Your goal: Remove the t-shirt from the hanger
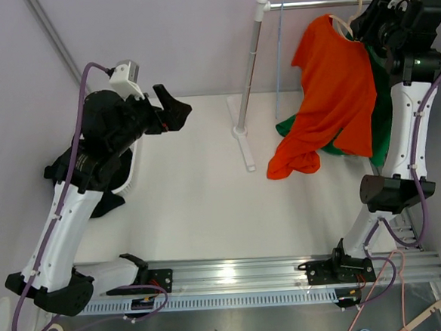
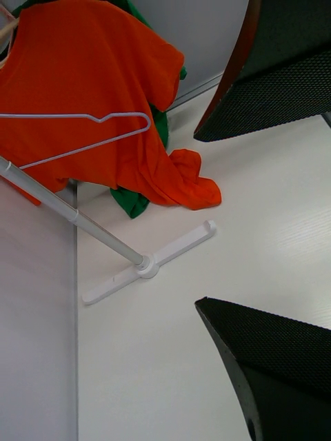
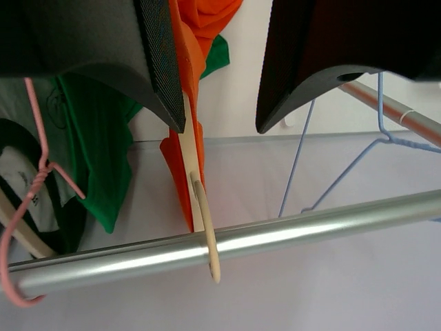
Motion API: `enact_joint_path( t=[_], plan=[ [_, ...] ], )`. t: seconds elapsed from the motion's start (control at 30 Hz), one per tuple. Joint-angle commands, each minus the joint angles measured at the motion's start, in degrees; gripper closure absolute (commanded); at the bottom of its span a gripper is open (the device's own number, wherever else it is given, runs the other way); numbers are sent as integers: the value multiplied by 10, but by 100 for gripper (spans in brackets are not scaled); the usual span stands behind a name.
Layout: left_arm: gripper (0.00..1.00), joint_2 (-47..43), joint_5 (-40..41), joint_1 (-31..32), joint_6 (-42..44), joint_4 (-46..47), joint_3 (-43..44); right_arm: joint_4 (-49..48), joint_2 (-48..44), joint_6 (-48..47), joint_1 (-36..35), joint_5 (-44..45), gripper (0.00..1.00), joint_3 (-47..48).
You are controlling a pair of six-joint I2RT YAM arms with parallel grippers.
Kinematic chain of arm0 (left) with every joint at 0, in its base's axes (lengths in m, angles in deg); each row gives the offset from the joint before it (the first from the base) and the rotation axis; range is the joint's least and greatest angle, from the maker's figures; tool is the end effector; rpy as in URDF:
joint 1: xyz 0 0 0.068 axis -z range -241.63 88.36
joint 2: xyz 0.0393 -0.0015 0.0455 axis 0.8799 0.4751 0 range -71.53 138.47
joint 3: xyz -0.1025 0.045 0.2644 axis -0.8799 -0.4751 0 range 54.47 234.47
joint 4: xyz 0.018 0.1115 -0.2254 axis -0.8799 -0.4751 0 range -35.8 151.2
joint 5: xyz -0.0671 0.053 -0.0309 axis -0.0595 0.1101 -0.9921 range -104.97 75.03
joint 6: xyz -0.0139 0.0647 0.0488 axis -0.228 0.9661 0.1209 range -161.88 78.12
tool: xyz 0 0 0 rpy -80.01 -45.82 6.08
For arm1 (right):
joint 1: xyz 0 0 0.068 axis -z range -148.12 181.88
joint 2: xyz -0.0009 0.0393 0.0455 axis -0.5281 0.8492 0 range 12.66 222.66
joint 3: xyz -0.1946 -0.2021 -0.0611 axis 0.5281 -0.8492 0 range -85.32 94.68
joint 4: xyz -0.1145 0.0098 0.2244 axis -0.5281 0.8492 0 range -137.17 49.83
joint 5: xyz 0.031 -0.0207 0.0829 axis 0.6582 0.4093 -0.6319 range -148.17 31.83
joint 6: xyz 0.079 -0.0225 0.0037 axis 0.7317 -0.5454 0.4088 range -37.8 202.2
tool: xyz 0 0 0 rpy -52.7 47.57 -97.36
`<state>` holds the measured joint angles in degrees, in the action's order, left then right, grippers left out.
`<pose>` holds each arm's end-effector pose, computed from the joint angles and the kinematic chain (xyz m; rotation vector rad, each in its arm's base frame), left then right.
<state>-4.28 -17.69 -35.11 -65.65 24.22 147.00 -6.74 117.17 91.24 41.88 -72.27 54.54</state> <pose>0.2146 -0.1109 0.4957 0.0790 1.8231 -0.6705 0.3867 -0.0507 0.5556 0.0887 1.6580 0.1912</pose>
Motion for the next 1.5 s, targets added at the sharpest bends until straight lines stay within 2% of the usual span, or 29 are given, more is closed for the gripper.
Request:
enact_joint_path(
  t=[0.0, 0.2, 0.37, 0.57, 1.13, 1.2, 1.23, 1.3, 1.33, 1.47],
  plan=[
    [1, 1, 9, 5, 19, 11, 30, -26, 10, 7, 3, -43, 50, 17],
    [1, 17, 10, 5, 28, 13, 38, -60, 35, -9, 3, -60, 51, 24],
    [0, 27, 11, 6, 33, 19, 38, -50, 77, -22, 3, -62, 50, 67],
    [0, 35, 13, 6, 38, 22, 36, -33, 99, -45, -1, -48, 50, 62],
    [1, 18, 13, 6, 43, 25, 21, 4, 107, -67, -4, -42, 56, 67],
    [0, 18, 14, 5, 43, 26, 20, 11, 107, -75, -7, -31, 66, 64],
    [1, 18, 14, 6, 43, 26, 19, 11, 106, -77, -8, -29, 80, 62],
    [0, 18, 14, 5, 43, 27, 18, 11, 105, -76, -8, -25, 97, 62],
    [0, 18, 13, 6, 43, 27, 18, 10, 105, -76, -9, -22, 100, 62],
    [1, 18, 14, 6, 42, 31, 14, -1, 94, -79, -14, -12, 100, 62]
  ],
)
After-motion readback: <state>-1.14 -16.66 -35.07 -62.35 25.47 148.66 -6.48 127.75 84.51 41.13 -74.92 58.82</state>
